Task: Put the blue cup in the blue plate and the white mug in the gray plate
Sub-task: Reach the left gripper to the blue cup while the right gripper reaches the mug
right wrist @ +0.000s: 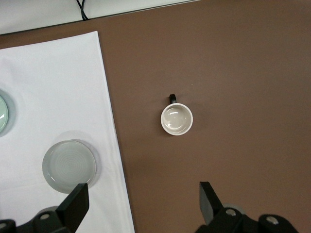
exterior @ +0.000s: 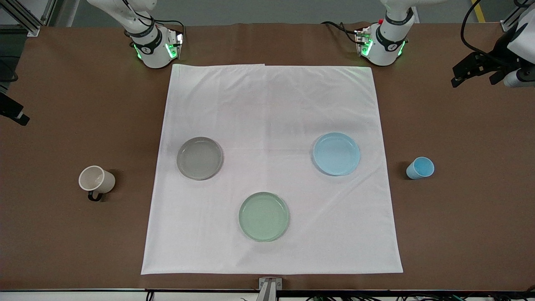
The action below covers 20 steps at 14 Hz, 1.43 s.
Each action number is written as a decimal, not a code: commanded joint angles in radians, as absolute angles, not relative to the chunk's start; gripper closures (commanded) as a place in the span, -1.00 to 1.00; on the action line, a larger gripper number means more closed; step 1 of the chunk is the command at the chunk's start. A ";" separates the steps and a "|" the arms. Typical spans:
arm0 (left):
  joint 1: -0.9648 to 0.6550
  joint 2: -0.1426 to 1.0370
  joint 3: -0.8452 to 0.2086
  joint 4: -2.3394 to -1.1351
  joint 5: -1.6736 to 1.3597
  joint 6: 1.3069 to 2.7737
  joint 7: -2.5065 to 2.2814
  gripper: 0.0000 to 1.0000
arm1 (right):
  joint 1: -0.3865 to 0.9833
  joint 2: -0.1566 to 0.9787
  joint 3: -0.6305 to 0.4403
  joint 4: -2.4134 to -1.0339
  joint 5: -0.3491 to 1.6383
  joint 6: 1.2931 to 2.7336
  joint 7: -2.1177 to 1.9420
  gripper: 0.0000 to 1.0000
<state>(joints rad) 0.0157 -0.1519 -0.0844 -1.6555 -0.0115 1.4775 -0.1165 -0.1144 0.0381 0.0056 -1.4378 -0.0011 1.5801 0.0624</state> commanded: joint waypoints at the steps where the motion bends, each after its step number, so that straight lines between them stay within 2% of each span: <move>1: 0.017 -0.138 -0.089 -1.635 0.005 1.477 -0.101 -1.00 | -0.127 0.043 0.018 -1.427 -0.012 1.578 0.063 -1.00; 4: 0.021 -0.137 -0.086 -1.631 0.005 1.474 -0.087 -1.00 | -0.129 0.043 0.018 -1.427 -0.012 1.580 0.063 -1.00; 7: 0.055 -0.075 -0.087 -1.635 0.043 1.521 -0.080 -1.00 | -0.129 0.043 0.018 -1.427 -0.012 1.578 0.064 -1.00; 10: 0.063 -0.061 -0.086 -1.754 0.064 1.691 -0.078 -1.00 | -0.127 0.052 0.018 -1.427 -0.009 1.588 0.066 -1.00; 14: 0.156 -0.026 -0.089 -1.992 0.097 2.047 -0.078 -1.00 | -0.115 0.086 0.021 -1.428 0.000 1.640 0.067 -1.00; 17: 0.170 0.104 -0.087 -2.022 0.097 2.144 -0.078 -1.00 | -0.107 0.138 0.023 -1.430 -0.003 1.687 0.061 -1.00; 20: 0.181 0.179 -0.089 -2.049 0.097 2.239 -0.098 -0.98 | -0.103 0.213 0.025 -1.439 0.005 1.692 0.063 -1.00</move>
